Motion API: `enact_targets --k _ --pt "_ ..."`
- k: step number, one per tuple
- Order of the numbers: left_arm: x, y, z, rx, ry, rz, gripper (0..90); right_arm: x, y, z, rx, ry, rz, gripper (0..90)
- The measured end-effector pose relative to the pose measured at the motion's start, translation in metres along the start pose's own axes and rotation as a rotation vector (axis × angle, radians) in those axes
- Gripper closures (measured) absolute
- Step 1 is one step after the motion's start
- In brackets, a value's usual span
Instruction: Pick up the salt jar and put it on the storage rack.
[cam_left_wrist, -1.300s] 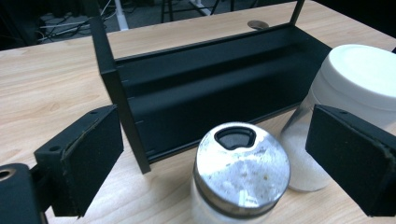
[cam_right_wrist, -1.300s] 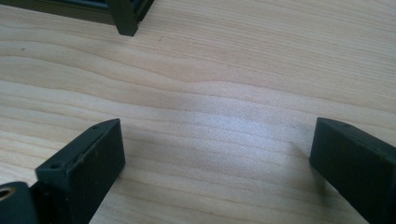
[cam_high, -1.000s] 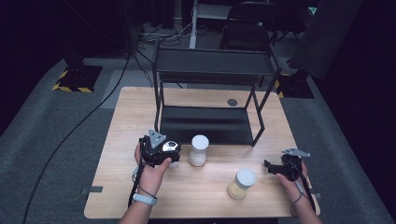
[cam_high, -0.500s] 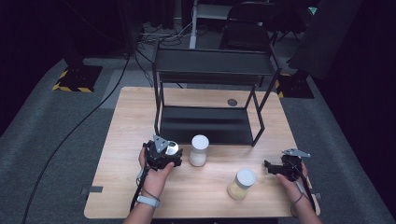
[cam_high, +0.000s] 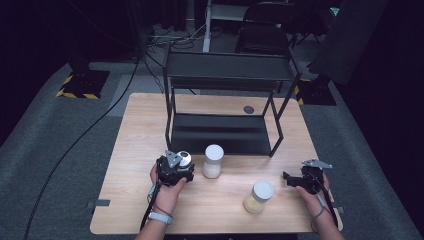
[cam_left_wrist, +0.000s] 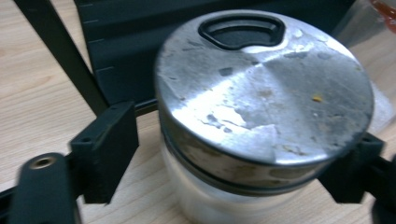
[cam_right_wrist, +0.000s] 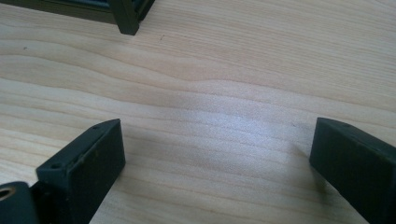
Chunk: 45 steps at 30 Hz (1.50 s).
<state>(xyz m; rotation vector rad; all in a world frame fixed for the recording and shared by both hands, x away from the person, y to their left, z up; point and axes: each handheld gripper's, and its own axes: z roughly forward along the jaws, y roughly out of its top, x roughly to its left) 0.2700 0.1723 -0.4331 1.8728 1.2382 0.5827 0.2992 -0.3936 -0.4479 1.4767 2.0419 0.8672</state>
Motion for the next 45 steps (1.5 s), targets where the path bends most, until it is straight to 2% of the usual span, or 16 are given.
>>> enact_targets --k 3,5,18,28,45 --pt "0.0 -0.001 0.001 0.001 -0.015 0.014 30.0 0.0 0.0 0.0 0.0 0.0 0.0 2.8" --pt "-0.005 0.0 0.001 0.003 0.005 0.04 30.4 0.0 0.0 0.0 0.0 0.0 0.0 2.8" --pt "-0.007 0.003 0.001 0.011 0.009 0.032 30.8 0.0 0.0 0.0 0.0 0.0 0.001 2.8" --pt "-0.006 0.022 -0.008 -0.003 -0.01 0.056 30.8 0.0 0.001 0.001 0.0 -0.003 0.001 2.8" --pt "0.002 0.062 -0.01 -0.026 -0.032 0.083 30.8 0.0 0.0 0.001 -0.001 0.0 0.001 2.9"
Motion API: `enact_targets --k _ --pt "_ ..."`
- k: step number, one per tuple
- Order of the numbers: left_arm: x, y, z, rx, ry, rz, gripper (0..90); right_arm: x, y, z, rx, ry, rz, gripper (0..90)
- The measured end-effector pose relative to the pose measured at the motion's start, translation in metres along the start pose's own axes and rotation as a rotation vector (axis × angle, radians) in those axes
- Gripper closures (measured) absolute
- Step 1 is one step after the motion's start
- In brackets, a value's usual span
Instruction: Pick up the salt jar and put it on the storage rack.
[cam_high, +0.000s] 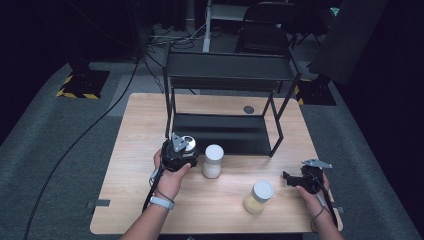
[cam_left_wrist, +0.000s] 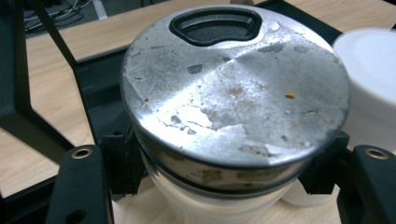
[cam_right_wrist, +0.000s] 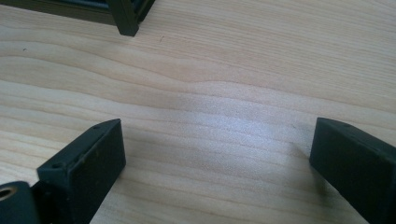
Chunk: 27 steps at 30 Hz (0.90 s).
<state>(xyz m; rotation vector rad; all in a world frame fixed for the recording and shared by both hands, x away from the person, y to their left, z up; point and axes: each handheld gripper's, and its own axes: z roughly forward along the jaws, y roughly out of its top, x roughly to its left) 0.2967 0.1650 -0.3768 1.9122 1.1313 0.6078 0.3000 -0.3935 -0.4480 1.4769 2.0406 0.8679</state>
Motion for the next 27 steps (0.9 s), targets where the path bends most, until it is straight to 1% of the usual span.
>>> enact_targets --k 3,4,5,6,9,10,14,17,18,20,21,23,24,25,27 --pt "0.005 0.009 0.004 -0.009 -0.018 -0.013 30.8 0.0 0.0 0.0 0.0 0.0 0.0 3.0" --pt "0.006 0.011 0.005 -0.012 -0.02 -0.011 30.8 0.0 0.0 0.0 0.0 0.0 0.0 2.9" --pt "0.006 0.011 0.005 -0.012 -0.02 -0.011 30.8 0.0 0.0 0.0 0.0 0.0 0.0 2.9" --pt "0.007 0.016 0.008 -0.013 -0.018 -0.001 30.8 0.0 0.0 0.0 0.0 0.0 0.0 3.0" --pt "0.01 0.02 0.012 -0.015 -0.021 -0.004 30.8 0.0 0.0 0.0 0.0 0.0 0.0 2.9" --pt "0.013 0.025 0.016 -0.016 -0.022 -0.004 30.8 0.0 0.0 0.0 0.0 0.0 0.0 3.0" --pt "0.014 0.031 0.022 -0.02 -0.016 0.009 30.8 -0.001 0.0 0.0 0.0 0.003 0.0 3.2" --pt "0.017 0.037 0.031 -0.027 -0.019 0.006 30.8 -0.001 0.0 0.0 0.0 0.003 0.0 3.2" --pt "0.017 0.037 0.031 -0.027 -0.019 0.006 30.8 -0.001 0.0 0.0 0.0 0.003 0.0 3.2" --pt "0.019 0.043 0.039 -0.027 -0.016 0.014 30.8 -0.001 0.0 0.0 0.0 0.004 0.0 3.2" --pt "0.019 0.043 0.039 -0.027 -0.016 0.014 30.8 -0.001 0.0 0.0 0.0 0.004 0.0 3.2" --pt "0.022 0.046 0.047 -0.033 -0.014 0.02 30.7 -0.001 0.0 0.0 0.0 0.004 0.0 3.2" --pt "0.023 0.046 0.05 -0.037 -0.015 0.009 30.7 -0.001 0.0 0.0 0.0 0.004 0.0 3.2" --pt "0.023 0.046 0.05 -0.037 -0.015 0.009 30.7 -0.001 0.0 0.0 0.0 0.004 0.0 3.2" --pt "0.027 0.048 0.059 -0.031 -0.022 0.005 30.7 -0.001 0.0 0.0 0.0 0.004 0.001 3.2"
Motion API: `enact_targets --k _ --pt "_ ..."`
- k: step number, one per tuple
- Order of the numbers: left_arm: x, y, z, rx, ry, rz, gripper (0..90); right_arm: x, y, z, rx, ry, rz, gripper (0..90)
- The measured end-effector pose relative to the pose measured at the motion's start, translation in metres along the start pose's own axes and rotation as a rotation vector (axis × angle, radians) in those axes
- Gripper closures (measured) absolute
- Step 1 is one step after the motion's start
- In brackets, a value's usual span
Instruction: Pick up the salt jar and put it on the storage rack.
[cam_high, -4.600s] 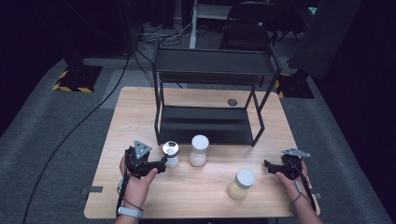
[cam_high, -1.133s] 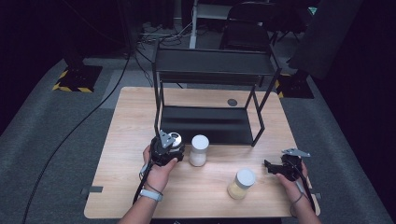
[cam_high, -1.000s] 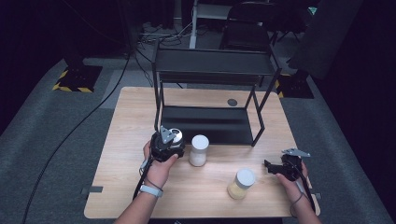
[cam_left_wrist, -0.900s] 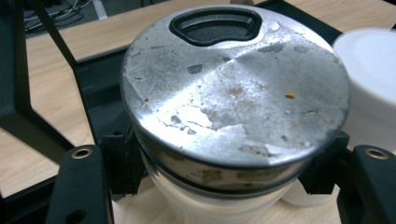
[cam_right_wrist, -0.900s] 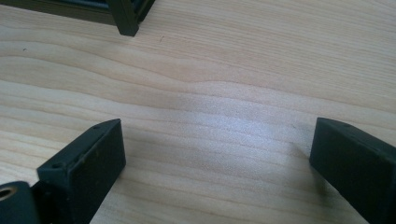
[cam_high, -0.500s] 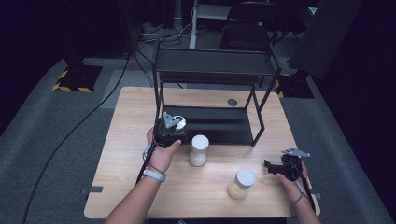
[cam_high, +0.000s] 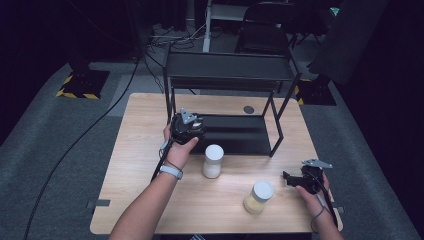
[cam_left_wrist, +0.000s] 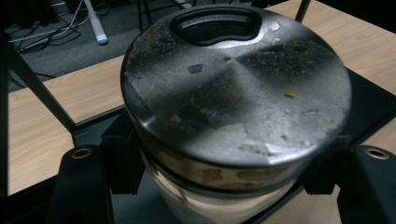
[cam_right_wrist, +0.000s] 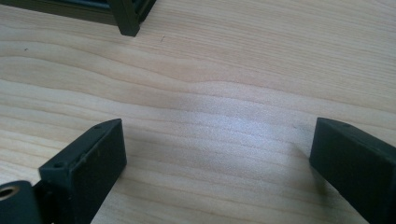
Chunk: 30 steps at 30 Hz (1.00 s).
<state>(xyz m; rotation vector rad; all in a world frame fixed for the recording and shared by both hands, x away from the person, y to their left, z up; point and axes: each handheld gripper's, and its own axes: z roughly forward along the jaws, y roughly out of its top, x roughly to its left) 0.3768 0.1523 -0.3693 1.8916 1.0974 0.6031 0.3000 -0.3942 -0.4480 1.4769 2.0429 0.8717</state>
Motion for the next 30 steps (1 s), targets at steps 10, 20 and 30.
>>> enact_targets --k 10,20,30 --pt "0.006 -0.005 0.03 0.027 0.008 0.009 30.7 0.0 0.0 0.0 0.0 0.002 0.0 3.4" --pt "0.016 -0.012 0.055 0.048 0.002 0.016 30.7 -0.001 0.0 0.0 -0.001 0.006 -0.005 3.5" --pt "0.021 -0.019 0.066 0.053 -0.02 0.014 30.7 -0.002 0.0 0.0 -0.002 0.01 -0.008 3.7"
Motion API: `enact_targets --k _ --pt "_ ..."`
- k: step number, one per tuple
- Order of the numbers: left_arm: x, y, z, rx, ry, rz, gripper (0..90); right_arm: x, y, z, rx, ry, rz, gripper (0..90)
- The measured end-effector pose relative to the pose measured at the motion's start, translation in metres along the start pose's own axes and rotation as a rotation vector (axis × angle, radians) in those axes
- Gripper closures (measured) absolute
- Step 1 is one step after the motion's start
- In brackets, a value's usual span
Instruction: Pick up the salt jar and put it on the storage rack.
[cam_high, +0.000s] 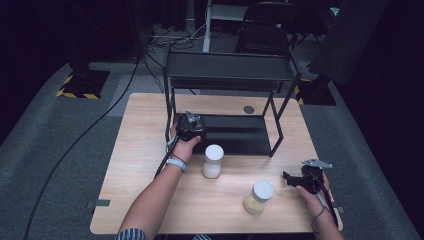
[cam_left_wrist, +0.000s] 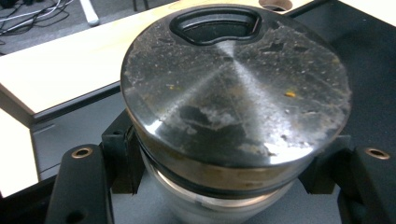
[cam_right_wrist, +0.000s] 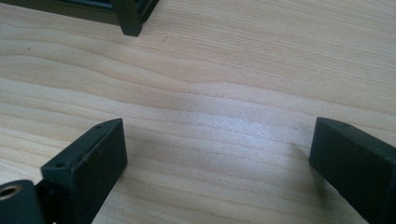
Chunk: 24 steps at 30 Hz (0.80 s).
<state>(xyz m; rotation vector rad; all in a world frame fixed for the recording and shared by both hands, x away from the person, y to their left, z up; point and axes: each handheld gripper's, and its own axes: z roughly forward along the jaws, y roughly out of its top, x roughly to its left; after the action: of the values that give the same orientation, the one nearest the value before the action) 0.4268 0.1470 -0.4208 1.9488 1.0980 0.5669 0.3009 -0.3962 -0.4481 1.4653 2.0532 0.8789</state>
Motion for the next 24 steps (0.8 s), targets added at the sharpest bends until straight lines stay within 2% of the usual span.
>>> enact_targets --k 4,14,17,24 --pt "0.0 -0.002 0.002 -0.004 -0.006 0.006 30.6 0.0 0.0 0.0 0.0 0.0 0.0 3.6" --pt "0.004 -0.002 0.002 -0.001 -0.016 -0.02 29.5 0.0 0.0 0.0 0.0 0.001 -0.001 3.7" --pt "0.002 0.0 -0.002 0.001 -0.009 -0.025 15.6 0.0 0.0 0.0 0.0 0.001 -0.001 3.7" --pt "-0.003 -0.002 -0.027 -0.071 0.018 -0.019 8.5 0.0 0.0 0.0 0.001 0.002 -0.002 3.7"
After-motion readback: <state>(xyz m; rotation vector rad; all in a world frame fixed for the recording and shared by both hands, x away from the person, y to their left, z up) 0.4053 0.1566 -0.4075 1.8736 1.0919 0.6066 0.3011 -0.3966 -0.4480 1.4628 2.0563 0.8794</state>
